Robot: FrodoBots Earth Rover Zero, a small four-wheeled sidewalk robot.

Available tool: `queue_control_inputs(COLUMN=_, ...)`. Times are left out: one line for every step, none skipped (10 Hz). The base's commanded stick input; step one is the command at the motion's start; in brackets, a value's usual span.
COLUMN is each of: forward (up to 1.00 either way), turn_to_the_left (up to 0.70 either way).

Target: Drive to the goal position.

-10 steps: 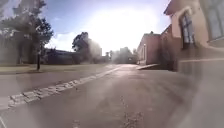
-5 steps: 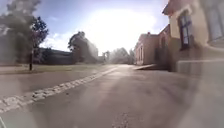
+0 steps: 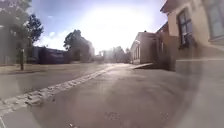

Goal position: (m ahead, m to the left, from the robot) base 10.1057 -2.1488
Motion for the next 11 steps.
queue_control_inputs(forward=0.70, turn_to_the_left=-0.06)
queue_control_inputs(forward=0.70, turn_to_the_left=-0.05)
queue_control_inputs(forward=0.70, turn_to_the_left=0.00)
queue_control_inputs(forward=0.70, turn_to_the_left=0.00)
queue_control_inputs(forward=0.70, turn_to_the_left=0.00)
queue_control_inputs(forward=0.70, turn_to_the_left=0.00)
queue_control_inputs(forward=0.70, turn_to_the_left=0.00)
queue_control_inputs(forward=0.70, turn_to_the_left=0.00)
queue_control_inputs(forward=0.70, turn_to_the_left=0.00)
queue_control_inputs(forward=0.70, turn_to_the_left=0.00)
queue_control_inputs(forward=0.70, turn_to_the_left=0.00)
